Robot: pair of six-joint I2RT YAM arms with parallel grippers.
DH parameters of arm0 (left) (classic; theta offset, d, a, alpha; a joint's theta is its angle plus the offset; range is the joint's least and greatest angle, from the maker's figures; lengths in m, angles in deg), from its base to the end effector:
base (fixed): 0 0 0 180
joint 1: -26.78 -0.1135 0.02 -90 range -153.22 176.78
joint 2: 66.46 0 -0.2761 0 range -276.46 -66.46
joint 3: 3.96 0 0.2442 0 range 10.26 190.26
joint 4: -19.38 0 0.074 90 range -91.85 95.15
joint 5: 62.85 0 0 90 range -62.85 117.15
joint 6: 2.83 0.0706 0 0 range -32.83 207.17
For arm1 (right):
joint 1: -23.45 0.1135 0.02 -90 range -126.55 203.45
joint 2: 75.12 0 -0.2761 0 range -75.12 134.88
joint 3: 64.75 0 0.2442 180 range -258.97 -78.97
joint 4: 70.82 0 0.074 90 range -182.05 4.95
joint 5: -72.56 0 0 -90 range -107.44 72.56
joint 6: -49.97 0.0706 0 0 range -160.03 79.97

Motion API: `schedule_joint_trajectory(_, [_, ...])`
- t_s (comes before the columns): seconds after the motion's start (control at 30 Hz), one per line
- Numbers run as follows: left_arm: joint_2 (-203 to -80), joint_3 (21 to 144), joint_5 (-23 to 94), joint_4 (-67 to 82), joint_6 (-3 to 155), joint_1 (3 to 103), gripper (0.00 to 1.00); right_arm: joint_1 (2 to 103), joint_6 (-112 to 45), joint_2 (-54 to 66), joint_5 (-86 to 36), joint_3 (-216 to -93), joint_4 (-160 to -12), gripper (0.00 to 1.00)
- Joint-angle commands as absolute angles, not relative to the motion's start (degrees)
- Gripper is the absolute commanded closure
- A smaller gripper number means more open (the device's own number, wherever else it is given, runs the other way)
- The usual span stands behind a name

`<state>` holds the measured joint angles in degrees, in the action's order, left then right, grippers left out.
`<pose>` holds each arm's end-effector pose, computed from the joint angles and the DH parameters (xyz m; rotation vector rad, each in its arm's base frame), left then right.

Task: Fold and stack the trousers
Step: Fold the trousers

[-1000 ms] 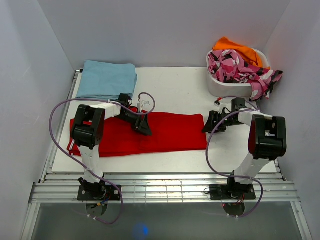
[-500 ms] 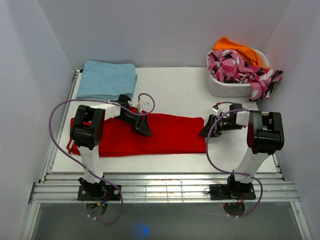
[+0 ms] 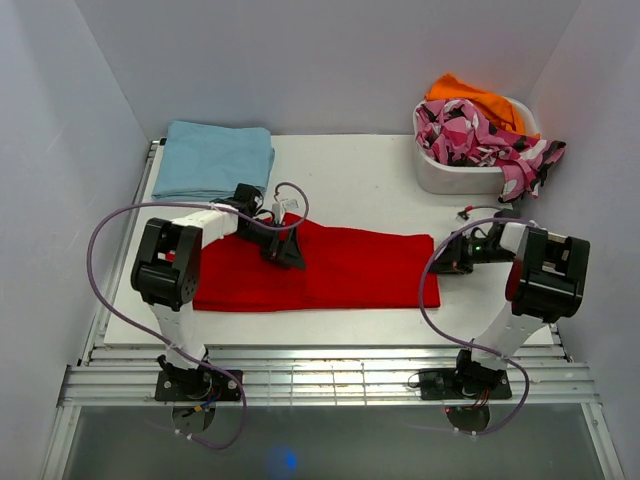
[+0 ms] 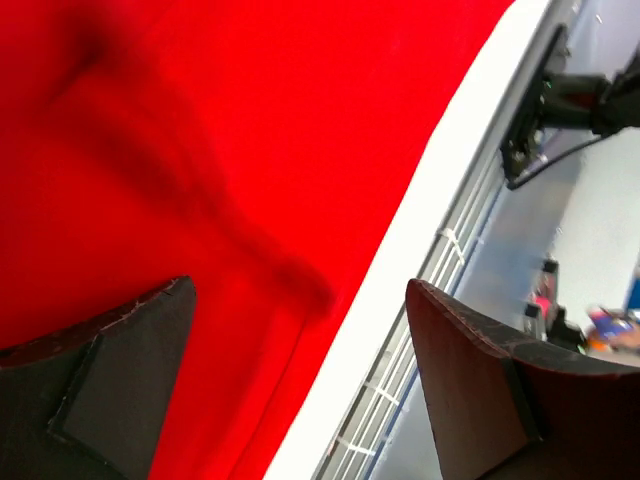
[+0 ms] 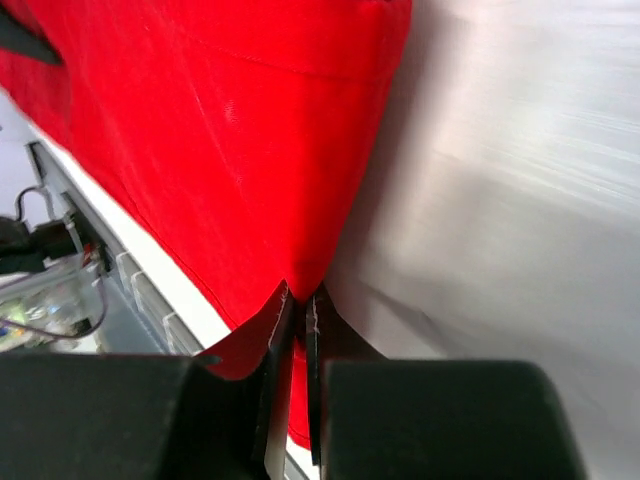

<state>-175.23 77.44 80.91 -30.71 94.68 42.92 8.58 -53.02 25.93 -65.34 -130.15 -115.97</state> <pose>0.3212 -0.1522 0.1497 0.6949 2.5910 -1.3760 0.2945 -0.0240 0.1224 -0.0501 2.5915 1.0666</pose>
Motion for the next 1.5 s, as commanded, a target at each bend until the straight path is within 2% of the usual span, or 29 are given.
schedule_joint_trajectory(0.0, [-167.46,77.84,74.62,-32.9,94.81,37.6,0.02,1.5,-63.13,21.82,-61.38,-137.57,-126.86,0.92])
schedule_joint_trajectory(0.13, [-161.13,77.5,73.74,-38.07,97.35,26.98,0.02,-3.43,-69.03,19.37,-61.64,-143.63,-136.1,0.92])
schedule_joint_trajectory(0.17, [-160.51,77.5,72.6,-39.14,99.54,21.04,0.02,-4.57,-69.9,19.01,-61.99,-145.05,-137.85,0.92])
schedule_joint_trajectory(0.27, [-159.88,77.5,68.83,-42.57,104.03,13.63,0.02,-4.85,-72.63,17.69,-65.59,-150.42,-144.54,0.92])
schedule_joint_trajectory(0.37, [-161.28,75.67,62.24,-44.51,107.02,10.7,0.02,-4.24,-70.54,16.11,-71.48,-152.7,-146.05,0.92])
schedule_joint_trajectory(0.5, [-162.95,70.48,60.81,-42.49,107.3,9.11,0.13,-1.25,-64.83,15.32,-79.46,-153.06,-143.24,0.92])
schedule_joint_trajectory(0.67, [-166.03,68.36,65.99,-39.94,104.75,9.11,0.28,7.69,-48.61,11.37,-81.6,-150.78,-127.91,0.92])
schedule_joint_trajectory(0.7, [-166.65,67.84,66.52,-39.42,104.31,9.11,0.32,9.46,-45.68,10.58,-81.42,-149.56,-124.55,0.92])
schedule_joint_trajectory(0.73, [-167.78,67.74,67.14,-38.8,103.87,9.11,0.43,11.13,-42.61,9.0,-81.25,-148.85,-121.12,0.92])
schedule_joint_trajectory(0.83, [-169.9,67.48,69.33,-37.92,102.99,9.11,0.6,18.51,-30.65,7.15,-79.58,-146.04,-107.05,0.92])
schedule_joint_trajectory(0.87, [-170.16,67.48,70.73,-37.66,102.82,9.02,0.72,22.27,-27.93,6.97,-78.97,-145.34,-103.63,0.92])
schedule_joint_trajectory(0.93, [-170.61,67.48,71.71,-37.04,102.29,9.11,0.83,26.68,-21.15,7.66,-77.03,-144.28,-94.65,0.92])
schedule_joint_trajectory(0.97, [-170.78,67.57,72.32,-36.95,102.03,9.2,0.98,30.53,-19.74,8.28,-76.07,-144.45,-92.72,0.92])
schedule_joint_trajectory(1.0, [-170.78,67.48,73.28,-36.78,101.67,9.29,1.0,32.4,-17.38,8.98,-74.84,-144.71,-89.3,0.92])
schedule_joint_trajectory(1.3, [-170.96,65.46,77.42,-34.14,98.78,9.46,1.0,51.03,-8.57,21.45,-65.97,-150.59,-75.13,0.92])
schedule_joint_trajectory(1.47, [-171.57,64.93,78.04,-33.43,97.45,10.78,1.0,55.96,-6.29,27.7,-62.09,-155.43,-73.19,0.92])
